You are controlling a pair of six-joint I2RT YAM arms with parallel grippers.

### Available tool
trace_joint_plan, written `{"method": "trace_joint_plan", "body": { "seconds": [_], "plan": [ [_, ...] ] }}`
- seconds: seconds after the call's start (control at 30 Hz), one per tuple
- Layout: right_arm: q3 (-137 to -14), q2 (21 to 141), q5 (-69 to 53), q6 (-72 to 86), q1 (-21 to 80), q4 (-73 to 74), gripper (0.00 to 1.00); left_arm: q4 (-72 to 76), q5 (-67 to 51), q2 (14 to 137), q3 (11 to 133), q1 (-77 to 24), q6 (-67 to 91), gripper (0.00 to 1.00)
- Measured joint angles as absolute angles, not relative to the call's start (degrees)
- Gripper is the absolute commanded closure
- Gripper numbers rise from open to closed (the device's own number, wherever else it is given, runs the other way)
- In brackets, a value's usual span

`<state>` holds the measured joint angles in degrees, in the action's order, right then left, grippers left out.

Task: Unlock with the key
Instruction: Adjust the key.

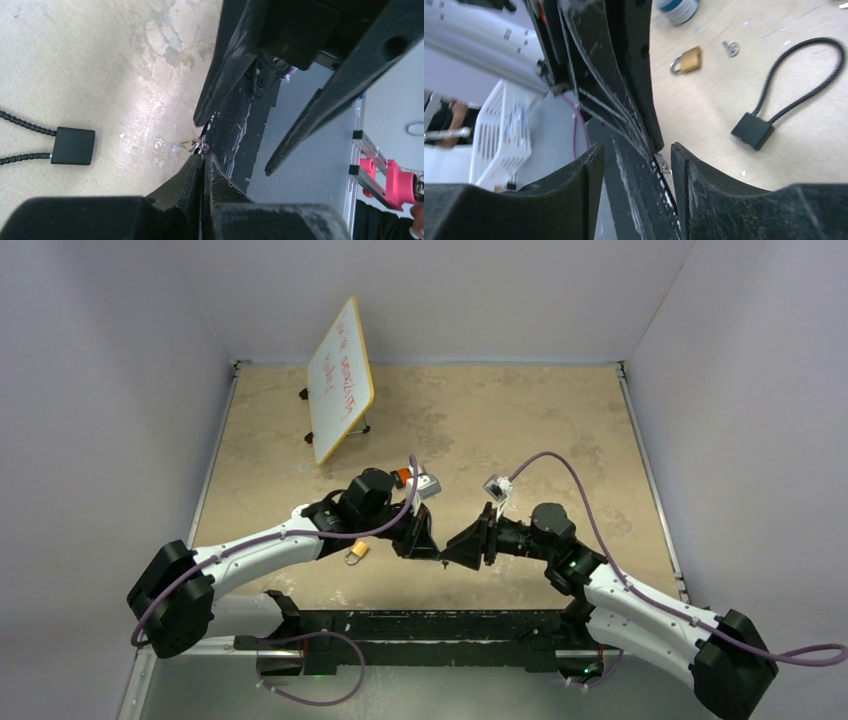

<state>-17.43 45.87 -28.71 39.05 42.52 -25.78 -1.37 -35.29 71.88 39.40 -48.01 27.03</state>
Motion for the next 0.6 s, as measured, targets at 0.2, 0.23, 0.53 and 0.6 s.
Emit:
{"method": "trace_joint_plan", "body": {
  "seconds": [0.2, 0.23, 0.53, 0.6],
  "plan": [
    [-17.06, 48.05, -38.61, 36.25, 42.35, -28.34, 0.56, -5.61, -38.20, 69.47, 40.80, -47.99, 21.74, 1.00],
    [-16.99, 48.01, -39.53, 35.83, 42.35, -28.51, 0.59, -6.09, -38.65, 69.25, 40.93, -47.99, 21.19, 1.00],
    [-17.15, 51.37, -44.75, 32.53, 42.35, -27.14, 0.55, -7.53, -40.82, 68.45, 41.06, -47.99, 18.85, 1.00],
    [-17.15, 51.48, -44.73, 32.05, 42.35, -26.37, 0.51, -7.64, -41.04, 67.94, 41.06, -47.90, 18.79, 1.00]
  ]
}}
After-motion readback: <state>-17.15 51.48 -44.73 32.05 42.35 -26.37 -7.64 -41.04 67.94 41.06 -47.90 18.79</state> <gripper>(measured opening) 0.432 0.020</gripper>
